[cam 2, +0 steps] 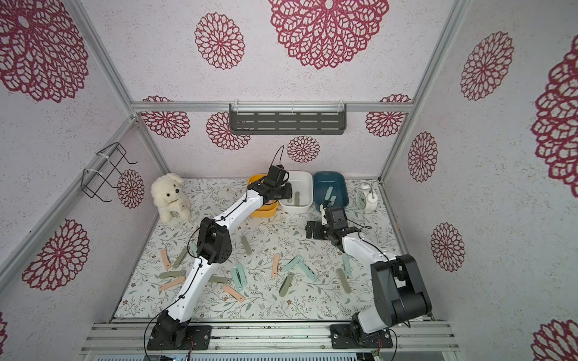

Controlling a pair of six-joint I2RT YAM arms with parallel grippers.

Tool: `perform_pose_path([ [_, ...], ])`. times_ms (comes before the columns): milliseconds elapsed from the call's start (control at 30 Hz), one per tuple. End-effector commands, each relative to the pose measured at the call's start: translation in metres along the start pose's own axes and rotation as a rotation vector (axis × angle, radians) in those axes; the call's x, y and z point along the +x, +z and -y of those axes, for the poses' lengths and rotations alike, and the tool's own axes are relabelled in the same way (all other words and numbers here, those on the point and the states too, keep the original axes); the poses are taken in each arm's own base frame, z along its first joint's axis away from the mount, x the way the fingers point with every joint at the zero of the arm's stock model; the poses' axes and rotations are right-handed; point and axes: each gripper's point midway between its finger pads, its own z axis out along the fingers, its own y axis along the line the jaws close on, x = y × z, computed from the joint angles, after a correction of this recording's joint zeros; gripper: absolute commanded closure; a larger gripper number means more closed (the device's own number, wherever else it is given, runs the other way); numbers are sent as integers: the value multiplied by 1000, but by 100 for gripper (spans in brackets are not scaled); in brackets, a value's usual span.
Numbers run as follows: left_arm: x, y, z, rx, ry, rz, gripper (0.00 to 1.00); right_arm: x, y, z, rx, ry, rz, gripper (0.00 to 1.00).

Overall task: Place the fruit knives into the storage box by color
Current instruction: Place the fruit knife in the storage box.

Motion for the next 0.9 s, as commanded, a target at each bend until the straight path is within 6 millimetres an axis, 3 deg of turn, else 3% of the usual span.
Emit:
perform_pose_path([
  [0, -14, 10, 12, 48, -15, 75, 89, -11, -7, -3, -17, 11, 33, 1],
  [267, -8, 27, 15, 91, -50, 87, 78, -9, -13, -5, -25, 24, 35, 1],
  [367, -12, 19, 19, 96, -42, 77, 66, -12, -14, -5, -20, 20, 38, 1],
  [533, -36, -23, 34, 107, -42, 107, 41, -13, -13, -3, -9, 10, 43, 1],
  [633, -38, -49, 36, 83, -75, 87, 25, -11, -11, 0, 23, -10, 32, 1],
  [733, -23, -78, 31, 21, -119, 7, 17, -2, -13, -4, 31, -34, 34, 1],
  [867, 9, -123, 8, -109, -182, -110, 15, 31, -11, -10, 39, -71, -13, 1],
])
